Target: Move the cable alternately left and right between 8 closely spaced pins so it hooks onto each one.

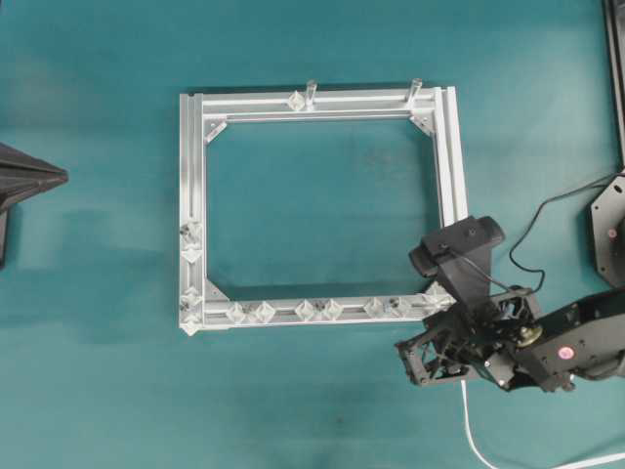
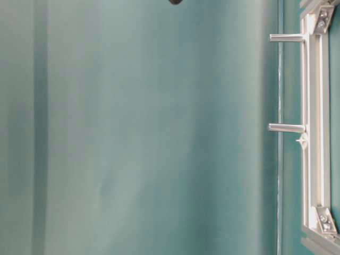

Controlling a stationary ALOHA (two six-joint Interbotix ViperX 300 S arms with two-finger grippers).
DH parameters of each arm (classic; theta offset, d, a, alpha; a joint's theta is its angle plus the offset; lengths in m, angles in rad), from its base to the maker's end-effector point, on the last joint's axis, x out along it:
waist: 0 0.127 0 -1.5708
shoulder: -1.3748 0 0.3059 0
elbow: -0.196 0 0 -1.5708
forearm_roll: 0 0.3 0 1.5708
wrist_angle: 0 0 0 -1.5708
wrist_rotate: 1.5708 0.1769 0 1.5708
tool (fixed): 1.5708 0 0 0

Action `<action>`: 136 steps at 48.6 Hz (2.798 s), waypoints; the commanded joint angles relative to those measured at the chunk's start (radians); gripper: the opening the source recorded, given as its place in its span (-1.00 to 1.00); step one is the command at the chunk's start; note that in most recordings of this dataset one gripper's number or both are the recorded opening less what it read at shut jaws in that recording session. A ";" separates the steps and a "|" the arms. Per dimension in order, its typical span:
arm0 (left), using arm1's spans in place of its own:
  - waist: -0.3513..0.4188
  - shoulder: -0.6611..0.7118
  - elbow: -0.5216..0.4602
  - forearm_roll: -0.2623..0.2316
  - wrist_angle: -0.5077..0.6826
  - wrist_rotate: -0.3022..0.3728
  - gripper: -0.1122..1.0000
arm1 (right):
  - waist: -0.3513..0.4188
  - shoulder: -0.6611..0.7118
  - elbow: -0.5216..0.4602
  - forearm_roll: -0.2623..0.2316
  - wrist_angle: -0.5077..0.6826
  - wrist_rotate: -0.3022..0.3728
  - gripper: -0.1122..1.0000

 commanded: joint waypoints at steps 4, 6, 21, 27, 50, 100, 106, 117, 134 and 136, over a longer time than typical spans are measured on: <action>-0.002 0.015 -0.029 0.003 -0.005 -0.005 -0.80 | -0.031 -0.044 0.005 -0.006 0.026 -0.002 -0.52; -0.002 0.015 -0.028 0.003 -0.005 -0.005 -0.80 | -0.038 -0.049 0.008 -0.006 0.026 -0.002 -0.52; -0.002 0.015 -0.029 0.003 -0.005 -0.005 -0.80 | -0.080 -0.069 0.020 -0.054 0.026 -0.003 -0.52; -0.002 0.014 -0.029 0.003 -0.005 -0.005 -0.80 | -0.091 -0.069 0.021 -0.055 0.023 -0.003 -0.52; -0.002 0.014 -0.028 0.003 -0.005 -0.005 -0.80 | -0.095 -0.069 0.015 -0.055 0.021 -0.002 -0.52; -0.002 0.015 -0.028 0.003 -0.005 -0.005 -0.80 | -0.267 -0.069 0.026 -0.146 0.015 -0.112 -0.52; -0.002 0.015 -0.028 0.003 -0.005 -0.005 -0.80 | -0.293 -0.069 0.025 -0.149 -0.017 -0.132 -0.52; -0.002 0.015 -0.029 0.003 -0.005 -0.005 -0.80 | -0.327 -0.052 0.002 -0.155 -0.063 -0.133 -0.52; -0.002 0.015 -0.028 0.003 -0.005 -0.005 -0.80 | -0.336 0.043 -0.095 -0.172 -0.120 -0.163 -0.52; -0.002 0.015 -0.029 0.003 -0.005 -0.005 -0.80 | -0.336 0.052 -0.107 -0.173 -0.124 -0.170 -0.52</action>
